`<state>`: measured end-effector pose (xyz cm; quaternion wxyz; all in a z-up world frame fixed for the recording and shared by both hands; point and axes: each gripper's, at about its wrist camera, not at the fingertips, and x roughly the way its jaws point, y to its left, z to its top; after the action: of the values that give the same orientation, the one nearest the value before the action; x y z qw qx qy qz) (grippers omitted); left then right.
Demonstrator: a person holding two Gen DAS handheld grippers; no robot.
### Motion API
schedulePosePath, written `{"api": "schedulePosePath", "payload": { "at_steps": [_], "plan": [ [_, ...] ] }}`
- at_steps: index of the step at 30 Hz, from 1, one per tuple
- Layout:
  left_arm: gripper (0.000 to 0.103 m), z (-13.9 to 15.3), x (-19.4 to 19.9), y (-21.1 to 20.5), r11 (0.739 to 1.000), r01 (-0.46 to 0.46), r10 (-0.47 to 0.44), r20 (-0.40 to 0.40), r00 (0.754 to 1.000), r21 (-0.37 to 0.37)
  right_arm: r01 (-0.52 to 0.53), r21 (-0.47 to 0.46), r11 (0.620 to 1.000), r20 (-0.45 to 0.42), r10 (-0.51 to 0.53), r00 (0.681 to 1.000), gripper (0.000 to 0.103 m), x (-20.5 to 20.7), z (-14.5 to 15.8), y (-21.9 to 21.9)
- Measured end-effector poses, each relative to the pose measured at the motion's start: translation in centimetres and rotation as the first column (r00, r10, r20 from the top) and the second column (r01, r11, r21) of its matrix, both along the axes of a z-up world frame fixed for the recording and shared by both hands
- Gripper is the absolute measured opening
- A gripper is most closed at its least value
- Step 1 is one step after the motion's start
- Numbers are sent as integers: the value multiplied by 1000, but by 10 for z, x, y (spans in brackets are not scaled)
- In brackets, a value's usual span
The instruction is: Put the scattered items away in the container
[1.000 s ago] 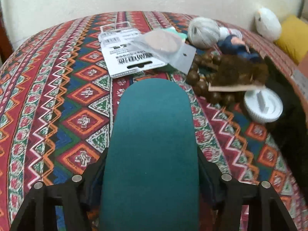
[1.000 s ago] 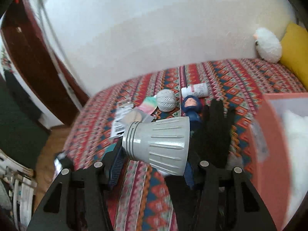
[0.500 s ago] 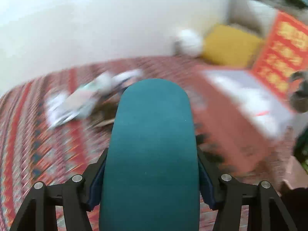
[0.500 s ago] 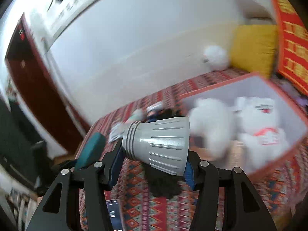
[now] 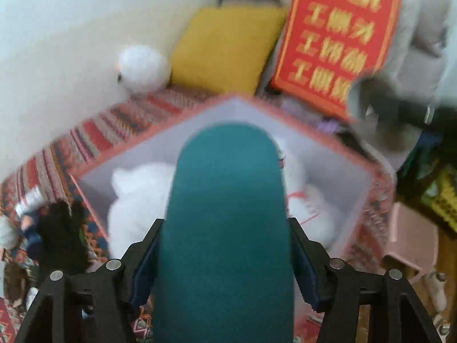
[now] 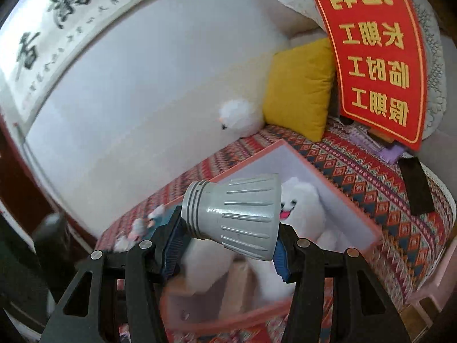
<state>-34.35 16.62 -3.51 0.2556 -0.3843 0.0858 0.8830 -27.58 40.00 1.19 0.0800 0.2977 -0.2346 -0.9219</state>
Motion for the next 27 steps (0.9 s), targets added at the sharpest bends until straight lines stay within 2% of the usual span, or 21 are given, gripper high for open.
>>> {"api": "schedulePosePath", "payload": {
  "at_steps": [1, 2, 4, 5, 7, 9, 10, 14, 16, 21, 23, 27],
  "plan": [
    [74, -1, -3, -2, 1000, -15, 15, -1, 1000, 6, -8, 8, 1000, 10, 8, 1000, 57, -19, -3, 1],
    [85, 3, -5, -8, 999, -30, 30, -11, 999, 22, -17, 16, 1000, 20, 16, 1000, 57, -39, -6, 1],
    [95, 11, -8, -21, 997, -60, 61, -29, 998, 53, -40, 71, 997, 31, 38, 999, 59, -80, -4, -4],
    [96, 15, -10, -28, 995, -74, 77, -37, 996, 69, -48, 103, 993, 39, 44, 998, 70, -95, -2, -8],
    [96, 23, -13, -40, 990, -103, 109, -54, 993, 100, -65, 168, 984, 54, 56, 997, 85, -127, 1, -16],
    [96, 28, -15, -54, 984, -134, 142, -63, 988, 120, -31, 211, 977, 64, 18, 998, 85, -141, 8, -20],
    [96, 30, -12, -64, 981, -146, 156, -64, 986, 131, -35, 204, 978, 48, 25, 999, 85, -141, 14, -22],
    [96, 35, 10, -128, 960, -227, 241, -69, 968, 165, -92, 180, 979, -27, 99, 995, 85, -106, 30, -45],
    [96, 29, 29, -171, 942, -294, 307, -59, 950, 162, -145, 169, 975, -41, 154, 987, 85, -77, 33, -67],
    [98, 16, 76, -279, 877, -456, 465, -34, 884, 152, -303, 138, 943, -42, 311, 949, 87, -12, 26, -134],
    [100, 10, 95, -321, 846, -512, 521, -25, 853, 146, -364, 132, 922, -31, 371, 928, 88, 6, 22, -165],
    [100, -14, 124, -377, 802, -586, 590, -4, 807, 119, -457, 172, 873, 15, 461, 887, 88, 26, 2, -236]
  ]
}}
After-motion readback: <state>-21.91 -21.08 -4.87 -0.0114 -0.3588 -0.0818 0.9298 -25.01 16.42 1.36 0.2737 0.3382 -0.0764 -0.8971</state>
